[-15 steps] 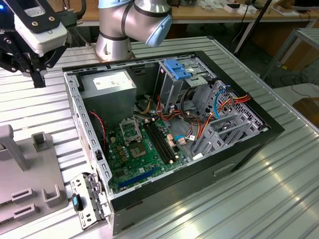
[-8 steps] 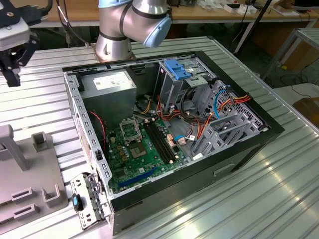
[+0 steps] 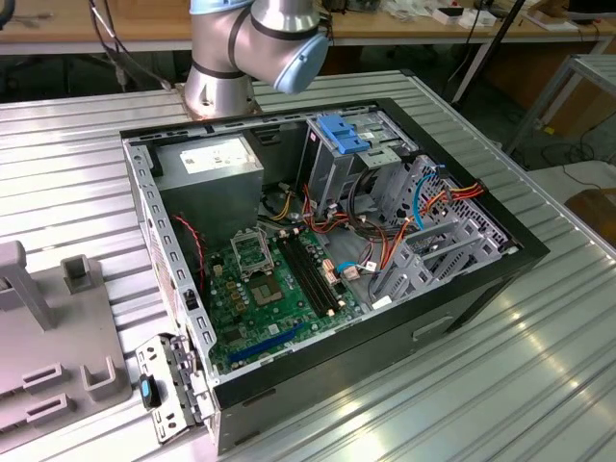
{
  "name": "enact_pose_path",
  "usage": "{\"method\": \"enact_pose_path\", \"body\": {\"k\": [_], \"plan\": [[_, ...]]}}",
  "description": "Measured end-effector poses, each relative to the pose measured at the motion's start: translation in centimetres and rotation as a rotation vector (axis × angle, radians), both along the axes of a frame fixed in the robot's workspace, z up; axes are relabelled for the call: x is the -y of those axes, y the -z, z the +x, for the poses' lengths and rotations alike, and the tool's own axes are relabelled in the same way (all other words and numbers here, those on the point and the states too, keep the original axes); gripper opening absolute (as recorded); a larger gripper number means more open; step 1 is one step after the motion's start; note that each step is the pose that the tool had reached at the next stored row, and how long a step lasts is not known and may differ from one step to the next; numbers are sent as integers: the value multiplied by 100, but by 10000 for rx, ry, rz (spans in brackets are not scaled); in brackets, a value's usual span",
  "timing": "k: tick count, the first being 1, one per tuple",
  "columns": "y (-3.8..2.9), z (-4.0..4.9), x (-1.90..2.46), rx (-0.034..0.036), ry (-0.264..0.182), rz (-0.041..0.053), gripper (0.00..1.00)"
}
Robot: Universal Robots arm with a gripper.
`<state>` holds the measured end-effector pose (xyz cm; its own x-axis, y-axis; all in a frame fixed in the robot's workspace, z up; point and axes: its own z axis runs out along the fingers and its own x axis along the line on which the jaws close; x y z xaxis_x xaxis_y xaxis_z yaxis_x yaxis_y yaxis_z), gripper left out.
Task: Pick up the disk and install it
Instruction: 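Reach for the disk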
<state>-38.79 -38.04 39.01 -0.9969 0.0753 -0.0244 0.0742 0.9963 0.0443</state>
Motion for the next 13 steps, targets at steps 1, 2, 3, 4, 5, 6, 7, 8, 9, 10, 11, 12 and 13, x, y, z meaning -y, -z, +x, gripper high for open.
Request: {"method": "enact_pose_path", "body": {"k": [1,2,3,4,5,6,7,8,9,10,11,12,13], "plan": [[1,-34,0,-1,-12,0,11],[5,-74,0,1,-51,1,11],[7,-97,0,1,-127,1,11],[10,-117,0,0,-227,0,11],[13,-146,0,0,-276,0,11],[14,-183,0,0,-284,0,11],[17,-237,0,2,-288,2,11],[18,-286,0,0,-291,1,11],[21,-394,0,1,-294,1,11],[23,-458,0,1,-295,1,11],[24,-513,0,0,-296,0,11],[28,-619,0,1,-299,1,11],[30,-692,0,1,-303,1,11]]}}
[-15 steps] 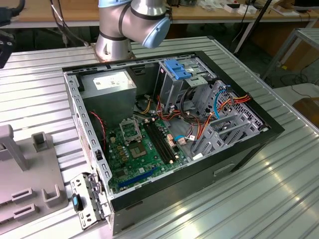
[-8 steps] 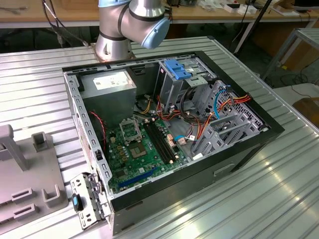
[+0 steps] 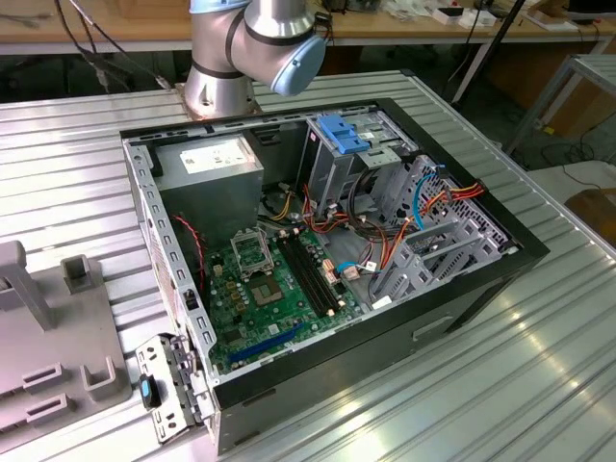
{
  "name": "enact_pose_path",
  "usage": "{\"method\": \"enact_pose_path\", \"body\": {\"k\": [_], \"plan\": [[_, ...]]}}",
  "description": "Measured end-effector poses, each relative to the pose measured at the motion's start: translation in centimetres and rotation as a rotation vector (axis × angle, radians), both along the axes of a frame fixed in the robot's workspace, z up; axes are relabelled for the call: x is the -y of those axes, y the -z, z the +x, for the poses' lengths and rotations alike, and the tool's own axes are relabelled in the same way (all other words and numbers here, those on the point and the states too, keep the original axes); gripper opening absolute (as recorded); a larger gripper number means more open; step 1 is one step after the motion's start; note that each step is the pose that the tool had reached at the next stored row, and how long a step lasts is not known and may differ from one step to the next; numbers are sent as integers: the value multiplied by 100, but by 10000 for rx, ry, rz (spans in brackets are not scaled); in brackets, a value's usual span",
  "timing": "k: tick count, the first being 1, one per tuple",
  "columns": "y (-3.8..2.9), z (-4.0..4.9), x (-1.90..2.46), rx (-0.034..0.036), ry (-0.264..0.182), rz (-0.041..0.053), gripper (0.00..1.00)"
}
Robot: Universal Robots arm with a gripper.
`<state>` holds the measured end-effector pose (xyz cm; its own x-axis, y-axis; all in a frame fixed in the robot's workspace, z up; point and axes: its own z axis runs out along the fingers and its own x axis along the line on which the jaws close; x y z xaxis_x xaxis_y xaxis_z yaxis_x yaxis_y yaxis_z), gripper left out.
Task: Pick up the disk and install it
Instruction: 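Reach for the disk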
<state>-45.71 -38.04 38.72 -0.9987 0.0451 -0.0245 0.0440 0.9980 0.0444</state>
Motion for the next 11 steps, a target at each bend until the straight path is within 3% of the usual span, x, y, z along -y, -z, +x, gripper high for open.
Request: {"method": "enact_pose_path", "body": {"k": [3,11], "plan": [[2,-135,0,-2,-8,-1,11],[3,-143,0,-1,-8,0,11]]}}
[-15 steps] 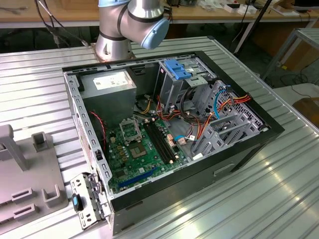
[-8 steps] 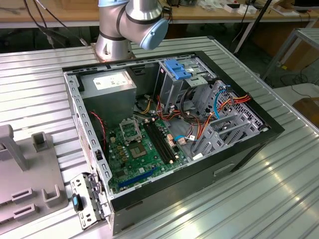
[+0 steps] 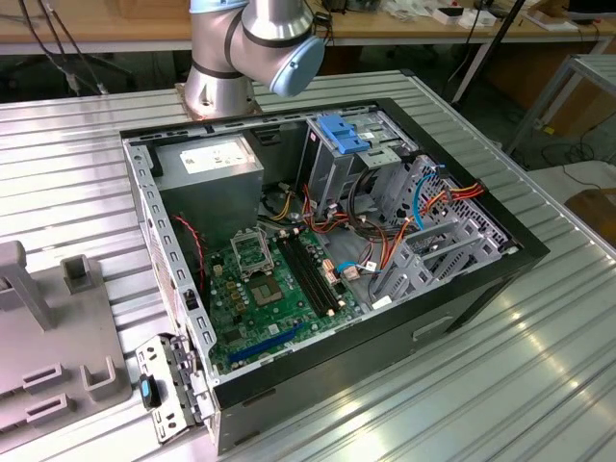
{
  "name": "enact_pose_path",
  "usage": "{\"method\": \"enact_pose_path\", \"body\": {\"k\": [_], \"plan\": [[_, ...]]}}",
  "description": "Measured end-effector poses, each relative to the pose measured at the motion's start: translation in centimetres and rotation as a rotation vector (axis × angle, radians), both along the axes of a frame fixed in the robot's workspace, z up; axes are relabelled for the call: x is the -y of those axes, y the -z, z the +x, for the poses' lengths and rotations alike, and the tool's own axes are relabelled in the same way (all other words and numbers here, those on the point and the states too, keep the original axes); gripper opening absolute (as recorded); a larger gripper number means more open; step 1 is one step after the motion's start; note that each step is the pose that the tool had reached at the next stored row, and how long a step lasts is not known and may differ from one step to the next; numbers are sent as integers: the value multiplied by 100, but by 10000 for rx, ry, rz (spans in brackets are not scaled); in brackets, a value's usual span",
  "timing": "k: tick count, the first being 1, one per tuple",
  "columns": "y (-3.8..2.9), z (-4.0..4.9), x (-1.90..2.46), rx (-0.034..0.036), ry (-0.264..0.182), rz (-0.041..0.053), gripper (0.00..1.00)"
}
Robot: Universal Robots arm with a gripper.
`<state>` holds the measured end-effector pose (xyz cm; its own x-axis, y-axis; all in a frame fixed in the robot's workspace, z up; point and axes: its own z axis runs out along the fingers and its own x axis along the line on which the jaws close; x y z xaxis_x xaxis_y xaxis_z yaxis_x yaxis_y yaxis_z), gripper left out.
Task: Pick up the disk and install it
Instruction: 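Reach for the disk, then pick up the disk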
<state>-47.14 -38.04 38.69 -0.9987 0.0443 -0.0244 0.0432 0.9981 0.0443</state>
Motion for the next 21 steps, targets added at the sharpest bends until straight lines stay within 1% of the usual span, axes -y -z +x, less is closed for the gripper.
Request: {"method": "enact_pose_path", "body": {"k": [7,8,10,12,15,16,17,18,20,21], "plan": [[0,-2,0,0,0,0,11],[0,-2,0,1,-64,1,11],[0,-3,-1,0,-405,0,11],[1,-5,0,2,-651,1,11],[0,-6,0,0,-1521,0,11],[0,-6,0,0,-1860,0,11],[0,-7,0,0,-2358,0,11],[0,-7,0,0,-2686,0,11],[0,-8,0,0,-3036,0,11],[0,-9,0,0,-3592,0,11]]}}
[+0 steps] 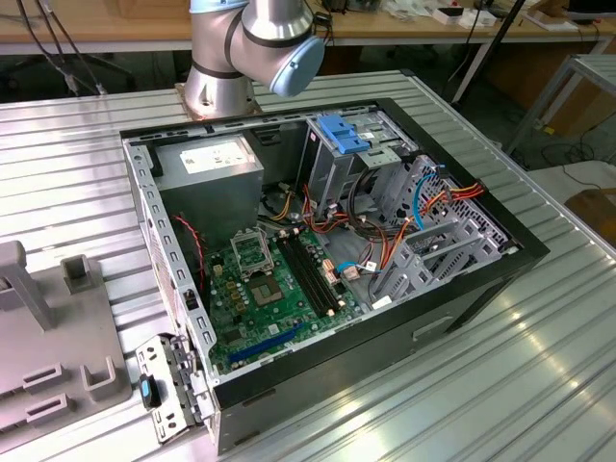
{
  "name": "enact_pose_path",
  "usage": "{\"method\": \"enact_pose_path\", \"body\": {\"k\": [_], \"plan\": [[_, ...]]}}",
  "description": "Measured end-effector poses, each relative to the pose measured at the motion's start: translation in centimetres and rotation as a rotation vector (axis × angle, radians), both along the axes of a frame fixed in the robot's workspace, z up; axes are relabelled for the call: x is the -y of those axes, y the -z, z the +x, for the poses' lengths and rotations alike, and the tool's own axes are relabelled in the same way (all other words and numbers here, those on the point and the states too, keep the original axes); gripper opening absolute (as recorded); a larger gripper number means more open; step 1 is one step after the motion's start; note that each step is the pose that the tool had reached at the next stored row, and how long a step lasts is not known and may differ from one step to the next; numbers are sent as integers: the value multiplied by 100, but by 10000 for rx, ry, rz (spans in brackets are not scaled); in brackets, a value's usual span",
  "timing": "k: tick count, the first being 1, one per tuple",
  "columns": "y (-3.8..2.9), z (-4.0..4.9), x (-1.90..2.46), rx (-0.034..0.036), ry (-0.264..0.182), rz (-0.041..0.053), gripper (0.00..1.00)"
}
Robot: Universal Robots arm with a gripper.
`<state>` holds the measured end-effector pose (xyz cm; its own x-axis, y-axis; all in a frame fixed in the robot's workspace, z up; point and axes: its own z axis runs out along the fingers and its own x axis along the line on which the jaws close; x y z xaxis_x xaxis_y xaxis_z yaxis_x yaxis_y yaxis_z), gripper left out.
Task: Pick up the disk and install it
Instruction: 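Pick up the disk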
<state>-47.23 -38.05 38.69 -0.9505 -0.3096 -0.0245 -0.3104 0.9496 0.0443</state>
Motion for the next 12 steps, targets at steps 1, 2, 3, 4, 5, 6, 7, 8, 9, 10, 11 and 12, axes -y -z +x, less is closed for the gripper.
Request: {"method": "enact_pose_path", "body": {"k": [1,2,3,4,5,6,7,8,9,10,11,12], "plan": [[0,-1,0,-1,-190,0,11],[0,0,0,-1,-349,0,11],[0,-1,0,0,-684,0,11],[0,-2,0,0,-1023,0,11],[0,-3,0,0,-1278,-1,11],[0,-4,0,-1,-1530,-1,11],[-1,-5,0,-1,-1813,0,11],[-1,-6,0,-1,-2062,-1,11],[-1,-7,0,-2,-2199,-1,11],[-1,-8,0,-1,-2385,-1,11],[0,-9,0,-1,-2564,-1,11],[-1,-10,0,-1,-2723,-1,11]]}}
